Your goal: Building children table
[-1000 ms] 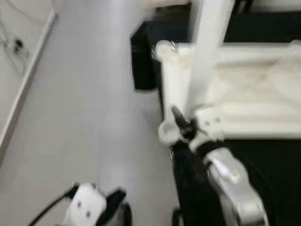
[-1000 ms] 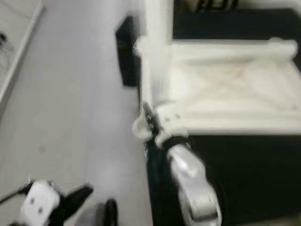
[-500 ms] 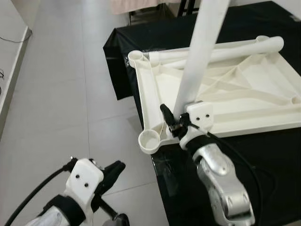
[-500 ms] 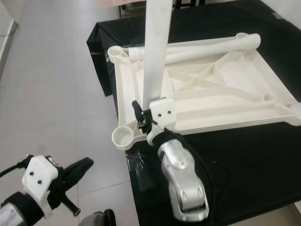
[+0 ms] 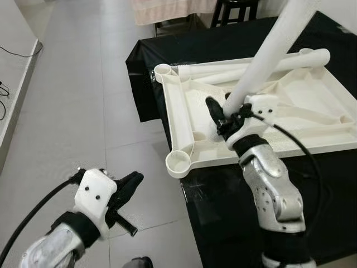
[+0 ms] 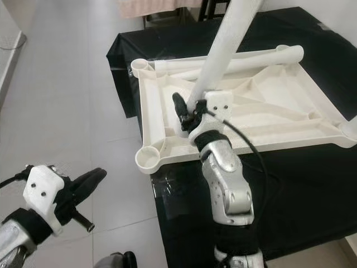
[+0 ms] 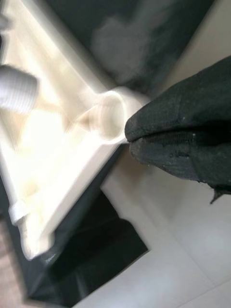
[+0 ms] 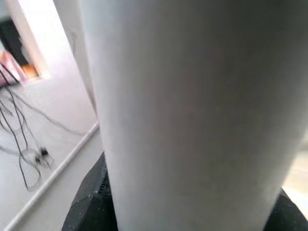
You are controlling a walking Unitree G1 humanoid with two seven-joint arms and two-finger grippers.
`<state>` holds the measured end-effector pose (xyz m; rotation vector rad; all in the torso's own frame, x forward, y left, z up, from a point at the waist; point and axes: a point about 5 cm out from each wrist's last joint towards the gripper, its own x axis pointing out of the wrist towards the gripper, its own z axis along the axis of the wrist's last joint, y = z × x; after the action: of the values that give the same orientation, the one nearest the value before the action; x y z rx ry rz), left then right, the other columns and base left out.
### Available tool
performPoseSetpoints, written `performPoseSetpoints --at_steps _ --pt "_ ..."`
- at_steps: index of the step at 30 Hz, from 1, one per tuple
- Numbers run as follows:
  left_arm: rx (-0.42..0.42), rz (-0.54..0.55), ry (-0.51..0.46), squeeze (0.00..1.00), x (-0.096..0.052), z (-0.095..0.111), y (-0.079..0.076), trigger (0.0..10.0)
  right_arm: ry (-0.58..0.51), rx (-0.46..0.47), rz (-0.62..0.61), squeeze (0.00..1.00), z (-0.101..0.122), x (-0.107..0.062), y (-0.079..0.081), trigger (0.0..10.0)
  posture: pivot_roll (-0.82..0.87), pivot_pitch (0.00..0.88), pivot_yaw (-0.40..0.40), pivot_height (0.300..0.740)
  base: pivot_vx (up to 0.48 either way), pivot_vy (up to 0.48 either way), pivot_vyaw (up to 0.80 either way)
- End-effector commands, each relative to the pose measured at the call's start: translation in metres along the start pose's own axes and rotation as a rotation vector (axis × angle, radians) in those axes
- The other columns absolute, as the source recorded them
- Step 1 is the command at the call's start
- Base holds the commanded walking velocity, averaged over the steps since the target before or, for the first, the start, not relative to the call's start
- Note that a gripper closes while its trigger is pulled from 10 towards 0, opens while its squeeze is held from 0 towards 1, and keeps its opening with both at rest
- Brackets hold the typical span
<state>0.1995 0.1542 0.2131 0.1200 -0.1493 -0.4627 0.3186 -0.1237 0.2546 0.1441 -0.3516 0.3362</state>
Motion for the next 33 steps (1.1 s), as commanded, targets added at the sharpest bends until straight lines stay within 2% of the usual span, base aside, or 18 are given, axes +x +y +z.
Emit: performPoseSetpoints --at_steps 1,2,3,5,7,8,10,11,13,15,16,19,26,27,28,29,30,33 --pt "-0.027 0.059 -0.071 0.00 0.011 0.014 0.015 10.0 -0.041 -0.026 0.053 0.00 0.006 0.012 0.003 10.0 0.08 0.137 0.000 0.740 0.000 0.000 0.00" --pt "-0.027 0.059 -0.071 0.00 0.011 0.014 0.015 10.0 -0.041 -0.026 0.053 0.00 0.006 0.012 0.003 10.0 0.08 0.137 0.000 0.740 0.000 0.000 0.00" --pt "-0.038 0.069 -0.146 0.00 0.022 0.029 0.023 10.0 -0.029 -0.074 0.059 0.00 0.005 0.018 0.004 10.0 0.09 0.129 -0.005 0.740 0.000 0.000 0.00" --pt "-0.046 0.071 -0.189 0.00 0.029 0.038 0.027 10.0 -0.018 -0.107 0.059 0.00 0.004 0.021 0.004 10.0 0.09 0.129 -0.005 0.740 0.000 0.000 0.00" --pt "-0.047 0.050 -0.309 0.00 0.044 0.066 0.036 10.0 0.041 -0.223 0.089 0.00 -0.002 0.029 0.009 10.0 0.08 0.102 -0.010 0.740 0.000 0.000 0.00" --pt "-0.047 0.050 -0.309 0.00 0.044 0.066 0.036 10.0 0.041 -0.223 0.089 0.00 -0.002 0.029 0.009 10.0 0.08 0.102 -0.010 0.740 0.000 0.000 0.00" --pt "-0.047 0.014 -0.410 0.00 0.055 0.092 0.043 10.0 0.093 -0.325 0.125 0.00 -0.010 0.033 0.013 10.0 0.08 0.089 -0.013 0.740 0.000 0.000 0.00" --pt "-0.047 0.014 -0.410 0.00 0.055 0.092 0.043 10.0 0.093 -0.325 0.125 0.00 -0.010 0.033 0.013 10.0 0.08 0.089 -0.013 0.740 0.000 0.000 0.00" --pt "-0.065 -0.062 -0.504 0.00 0.064 0.117 0.043 10.0 0.160 -0.437 0.174 0.00 -0.021 0.036 0.019 10.0 0.07 0.070 -0.019 0.740 0.000 0.000 0.00" --pt "-0.065 -0.062 -0.504 0.00 0.064 0.117 0.043 10.0 0.160 -0.437 0.174 0.00 -0.021 0.036 0.019 10.0 0.07 0.070 -0.019 0.740 0.000 0.000 0.00" --pt "-0.076 -0.176 -0.588 1.00 0.073 0.142 0.039 10.0 0.174 -0.482 0.228 0.00 -0.026 0.037 0.031 10.0 0.07 0.043 -0.020 0.740 0.000 0.000 0.00" --pt "-0.068 -0.228 -0.628 1.00 0.080 0.158 0.038 10.0 0.150 -0.480 0.270 0.00 -0.025 0.039 0.043 10.0 0.06 0.034 -0.016 0.740 0.000 0.000 0.00" --pt "-0.053 -0.207 -0.654 1.00 0.097 0.170 0.043 10.0 0.112 -0.503 0.389 0.00 -0.027 0.036 0.066 10.0 0.05 0.019 -0.007 0.740 0.000 0.000 0.00" --pt "-0.077 -0.227 -0.662 0.53 0.100 0.171 0.043 10.0 0.114 -0.498 0.407 0.00 -0.029 0.035 0.070 10.0 0.05 0.013 -0.005 0.740 0.000 0.000 0.00" --pt "-0.077 -0.227 -0.662 0.53 0.100 0.171 0.043 10.0 0.114 -0.498 0.407 0.00 -0.029 0.035 0.070 10.0 0.05 0.013 -0.005 0.740 0.000 0.000 0.00" --pt "-0.090 -0.251 -0.667 0.84 0.101 0.172 0.043 10.0 0.118 -0.494 0.414 0.00 -0.030 0.035 0.073 10.0 0.04 0.012 -0.003 0.740 0.000 0.000 0.00" --pt "-0.098 -0.266 -0.667 1.00 0.103 0.173 0.043 10.0 0.122 -0.493 0.413 0.00 -0.032 0.035 0.074 10.0 0.04 0.010 -0.002 0.740 0.000 0.000 0.00" --pt "-0.104 -0.270 -0.660 1.00 0.104 0.173 0.045 10.0 0.126 -0.492 0.409 0.00 -0.033 0.036 0.074 10.0 0.04 0.009 -0.003 0.740 0.000 0.000 0.00"
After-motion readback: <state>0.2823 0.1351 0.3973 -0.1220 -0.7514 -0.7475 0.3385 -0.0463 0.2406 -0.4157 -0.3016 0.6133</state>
